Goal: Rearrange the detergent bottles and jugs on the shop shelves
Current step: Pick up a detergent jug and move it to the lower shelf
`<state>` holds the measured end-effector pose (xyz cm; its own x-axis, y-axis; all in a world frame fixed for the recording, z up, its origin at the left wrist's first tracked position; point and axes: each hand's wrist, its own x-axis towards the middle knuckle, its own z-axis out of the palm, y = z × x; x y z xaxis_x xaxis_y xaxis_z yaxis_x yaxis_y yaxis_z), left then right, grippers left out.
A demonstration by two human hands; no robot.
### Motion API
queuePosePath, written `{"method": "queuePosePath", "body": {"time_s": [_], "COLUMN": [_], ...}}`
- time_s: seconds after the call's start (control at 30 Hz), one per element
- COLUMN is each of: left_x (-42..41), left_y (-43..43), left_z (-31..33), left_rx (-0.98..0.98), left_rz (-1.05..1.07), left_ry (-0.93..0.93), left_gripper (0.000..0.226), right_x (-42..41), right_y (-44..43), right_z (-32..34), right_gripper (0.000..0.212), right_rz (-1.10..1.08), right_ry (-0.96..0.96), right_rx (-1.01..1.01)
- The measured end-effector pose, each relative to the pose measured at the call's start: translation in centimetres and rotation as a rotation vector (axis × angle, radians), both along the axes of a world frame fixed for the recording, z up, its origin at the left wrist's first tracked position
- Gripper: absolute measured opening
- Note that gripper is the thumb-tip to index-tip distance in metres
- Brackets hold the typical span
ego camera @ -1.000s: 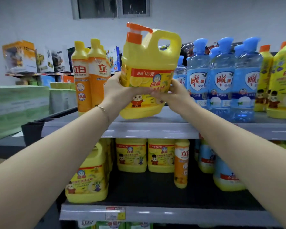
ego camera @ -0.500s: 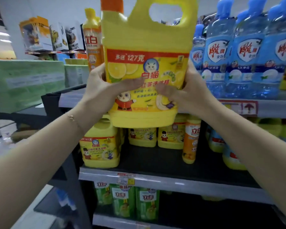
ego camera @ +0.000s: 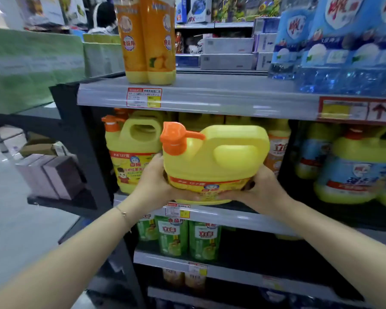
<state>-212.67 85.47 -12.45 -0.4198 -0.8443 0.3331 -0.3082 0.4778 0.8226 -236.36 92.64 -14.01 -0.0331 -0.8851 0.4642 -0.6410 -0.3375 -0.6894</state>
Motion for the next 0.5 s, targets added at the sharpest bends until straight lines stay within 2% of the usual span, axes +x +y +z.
{"method": "queuePosePath", "body": {"time_s": [0.13,0.33,0.5], "left_x": [-1.9,-4.1,-5.8], "left_y": [-2.1,-4.4,-6.6], "left_z": [-3.1,-4.9,-5.9], "left_rx": [0.095,0.156,0.222], "left_rz": [0.037,0.069,0.153], "left_ry": [0.037,0.126,0.199], "left_gripper": [0.093,0.073,0.077], "right_x": [-0.6,-1.3,-1.4], "right_y": [-2.2,-5.3,-8.1], "right_z": [-2.6,-5.1,-4.7], "right_gripper": [0.096,0.094,0.079], "right_rz": [-0.073,-0.164,-0.194], "right_ry": [0.015,-0.017,-0.014], "right_rx": [0.059,0.108,0.143]}}
